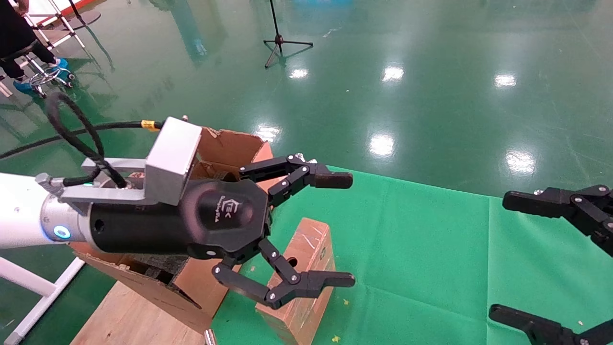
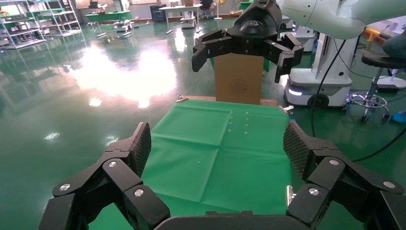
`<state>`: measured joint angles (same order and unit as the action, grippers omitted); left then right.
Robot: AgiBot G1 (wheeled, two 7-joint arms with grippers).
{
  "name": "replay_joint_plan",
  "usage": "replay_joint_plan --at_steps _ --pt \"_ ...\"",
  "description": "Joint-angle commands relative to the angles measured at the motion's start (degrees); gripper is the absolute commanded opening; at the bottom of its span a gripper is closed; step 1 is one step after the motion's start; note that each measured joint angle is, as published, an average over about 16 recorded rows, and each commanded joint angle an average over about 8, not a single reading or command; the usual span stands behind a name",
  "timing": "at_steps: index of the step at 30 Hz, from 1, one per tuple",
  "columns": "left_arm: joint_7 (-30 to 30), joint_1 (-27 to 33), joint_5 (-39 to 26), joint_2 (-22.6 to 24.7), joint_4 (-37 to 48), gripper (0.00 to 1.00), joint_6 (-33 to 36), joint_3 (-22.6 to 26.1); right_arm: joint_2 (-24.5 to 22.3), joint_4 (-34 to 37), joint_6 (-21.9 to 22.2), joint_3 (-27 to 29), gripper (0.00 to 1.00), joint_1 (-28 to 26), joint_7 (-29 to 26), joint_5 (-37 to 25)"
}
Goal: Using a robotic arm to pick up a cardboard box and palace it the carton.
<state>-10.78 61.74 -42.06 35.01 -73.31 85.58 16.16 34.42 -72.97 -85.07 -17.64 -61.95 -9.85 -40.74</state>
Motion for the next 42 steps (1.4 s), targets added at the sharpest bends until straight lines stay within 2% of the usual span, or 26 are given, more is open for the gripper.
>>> replay_joint_plan --at_steps 1,19,20,21,27,28,29,37,42 --pt "0.0 0.0 0.0 0.0 0.0 1.0 0.0 0.0 0.0 0.0 0.0 0.0 1.0 0.0 0.0 0.0" --pt "0.0 0.0 0.0 0.0 0.0 1.0 0.0 0.0 0.0 0.0 0.0 0.0 1.0 0.0 0.0 0.0" --pt "0.0 0.0 0.0 0.0 0.0 1.0 0.0 0.0 0.0 0.0 0.0 0.0 0.97 0.0 0.0 0.0" --pt "0.0 0.0 0.0 0.0 0.0 1.0 0.0 0.0 0.0 0.0 0.0 0.0 0.89 0.0 0.0 0.0" --pt "0.0 0.0 -0.1 -0.1 -0.1 1.0 0.0 0.0 0.0 0.0 0.0 0.0 0.15 0.0 0.0 0.0" --pt "0.1 0.0 -0.2 -0.1 -0.1 1.0 0.0 0.0 0.0 0.0 0.0 0.0 0.06 0.0 0.0 0.0" --pt "0.2 0.2 -0.6 -0.3 -0.2 1.0 0.0 0.0 0.0 0.0 0.0 0.0 0.01 0.0 0.0 0.0" --pt "-0.4 4.5 -9.3 -1.5 -1.7 1.0 -2.6 1.9 0.0 0.0 0.0 0.0 0.0 0.0 0.0 0.0" --pt "-2.2 6.5 -11.8 -1.3 -1.8 1.0 -4.1 3.1 0.0 0.0 0.0 0.0 0.0 0.0 0.0 0.0"
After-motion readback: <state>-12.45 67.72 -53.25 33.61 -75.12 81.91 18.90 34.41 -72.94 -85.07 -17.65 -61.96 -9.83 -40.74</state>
